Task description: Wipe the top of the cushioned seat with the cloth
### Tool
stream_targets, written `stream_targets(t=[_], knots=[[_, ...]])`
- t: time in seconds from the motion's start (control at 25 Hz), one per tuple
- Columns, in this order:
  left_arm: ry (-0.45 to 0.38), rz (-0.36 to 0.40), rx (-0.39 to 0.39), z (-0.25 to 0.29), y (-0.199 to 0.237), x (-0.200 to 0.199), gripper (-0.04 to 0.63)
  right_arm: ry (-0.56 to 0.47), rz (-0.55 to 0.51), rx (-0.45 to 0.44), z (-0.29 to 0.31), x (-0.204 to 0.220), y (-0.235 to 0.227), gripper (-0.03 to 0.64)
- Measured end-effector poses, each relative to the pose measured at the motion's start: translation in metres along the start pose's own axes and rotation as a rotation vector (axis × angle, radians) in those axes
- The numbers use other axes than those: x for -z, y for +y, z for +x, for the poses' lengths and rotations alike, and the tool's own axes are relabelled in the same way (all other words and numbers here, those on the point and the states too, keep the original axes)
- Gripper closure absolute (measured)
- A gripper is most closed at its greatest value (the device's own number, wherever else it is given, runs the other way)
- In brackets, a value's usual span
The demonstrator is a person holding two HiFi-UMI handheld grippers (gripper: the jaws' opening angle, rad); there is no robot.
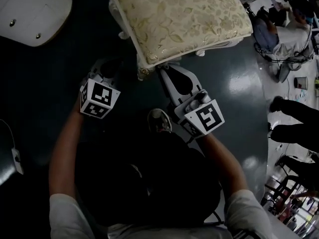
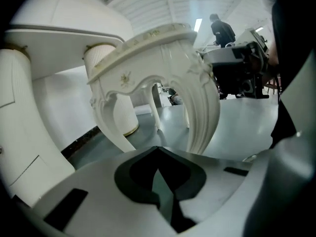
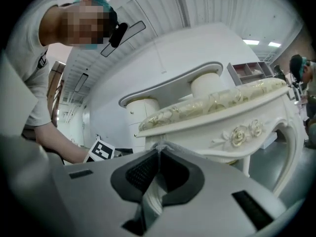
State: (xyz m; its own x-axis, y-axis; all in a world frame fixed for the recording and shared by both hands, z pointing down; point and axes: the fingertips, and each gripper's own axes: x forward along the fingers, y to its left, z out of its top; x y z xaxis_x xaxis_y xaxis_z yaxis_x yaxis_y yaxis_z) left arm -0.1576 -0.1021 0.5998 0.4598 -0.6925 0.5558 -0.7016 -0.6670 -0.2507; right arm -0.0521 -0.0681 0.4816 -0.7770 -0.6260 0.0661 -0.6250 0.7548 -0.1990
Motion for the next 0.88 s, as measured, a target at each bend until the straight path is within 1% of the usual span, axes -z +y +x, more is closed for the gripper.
stream_targets(t=[0.12,0.24,0.32,0.44,0.6,0.68,0.76,0.8,0.88], knots=[[-0.057,-0.055,-0.069,-0.021,0.016,-0.028,0.581,-0.007,-0.017,0.022,0.001,-0.013,0.000,0.589],[-0.109,-0.130,-0.155,-0.041,0.032,-0.058,0.581,0.005,-0.077,0.031,0.002,-0.018,0.001,0.589],[-0.137,-0.169,-0.190,-0.049,0.035,-0.072,0.581,0.007,-0.103,0.036,0.003,-0.020,0.001,0.589],[-0.179,-0.223,-0.194,-0.054,0.028,-0.077,0.581,0.035,-0.125,0.042,0.003,-0.022,0.003,0.589],[-0.221,-0.258,-0.196,-0.056,0.030,-0.080,0.581,0.041,-0.200,0.050,0.003,-0.026,-0.003,0.589],[-0.249,-0.308,-0.210,-0.059,0.036,-0.083,0.581,0.031,-0.212,0.064,0.004,-0.028,-0.006,0.589],[-0.259,-0.350,-0.229,-0.059,0.038,-0.083,0.581,0.028,-0.222,0.082,0.002,-0.027,-0.009,0.589],[-0.261,-0.352,-0.236,-0.060,0.037,-0.084,0.581,0.033,-0.232,0.088,0.000,-0.026,-0.012,0.589],[-0.265,-0.327,-0.250,-0.062,0.033,-0.090,0.581,0.048,-0.266,0.084,-0.001,-0.025,-0.021,0.589]])
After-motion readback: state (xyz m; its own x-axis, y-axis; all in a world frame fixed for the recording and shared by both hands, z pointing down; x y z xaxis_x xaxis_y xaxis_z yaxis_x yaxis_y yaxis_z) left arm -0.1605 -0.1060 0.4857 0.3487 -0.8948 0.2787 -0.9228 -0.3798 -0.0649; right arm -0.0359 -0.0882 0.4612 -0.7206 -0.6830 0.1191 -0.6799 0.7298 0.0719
